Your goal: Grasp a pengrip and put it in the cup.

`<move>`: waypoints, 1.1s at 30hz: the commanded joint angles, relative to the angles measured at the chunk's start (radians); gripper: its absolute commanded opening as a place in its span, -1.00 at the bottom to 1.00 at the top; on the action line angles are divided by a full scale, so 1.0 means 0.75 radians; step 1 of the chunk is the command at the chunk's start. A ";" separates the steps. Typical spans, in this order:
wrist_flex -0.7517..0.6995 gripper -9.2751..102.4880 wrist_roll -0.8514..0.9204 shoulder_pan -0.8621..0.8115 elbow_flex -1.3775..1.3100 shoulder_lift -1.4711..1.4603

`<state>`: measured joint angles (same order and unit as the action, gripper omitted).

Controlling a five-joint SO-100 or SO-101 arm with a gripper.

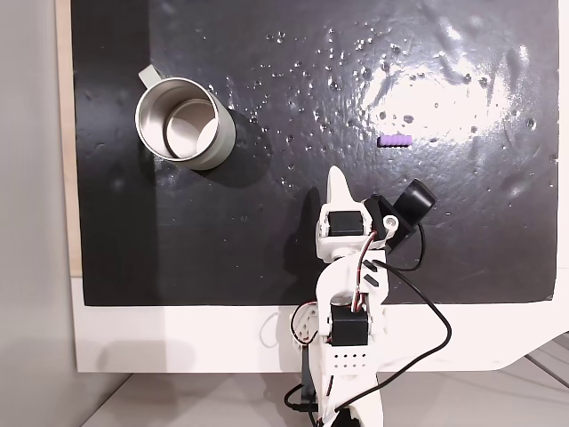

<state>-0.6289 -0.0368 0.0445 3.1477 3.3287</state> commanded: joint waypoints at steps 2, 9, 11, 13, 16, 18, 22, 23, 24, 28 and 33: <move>-0.006 -0.83 0.057 0.045 0.055 0.012; -0.006 -0.83 0.059 0.045 0.055 0.012; -0.006 -0.83 0.059 0.047 0.055 0.012; -0.006 -0.83 0.061 0.047 0.055 0.012; -0.006 -0.83 0.061 0.047 0.055 0.012; -0.004 -0.83 0.055 0.047 0.055 0.012; -0.049 -0.83 0.053 0.039 -0.033 0.012; -0.086 -0.83 0.045 0.029 -0.088 0.012; -0.117 -0.83 0.043 0.016 -0.141 0.012; -0.231 -0.83 0.041 0.008 -0.368 -0.067; -0.335 -0.83 0.035 -0.115 -0.810 -0.503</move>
<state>-0.8529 -0.0061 0.0199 2.7826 3.1140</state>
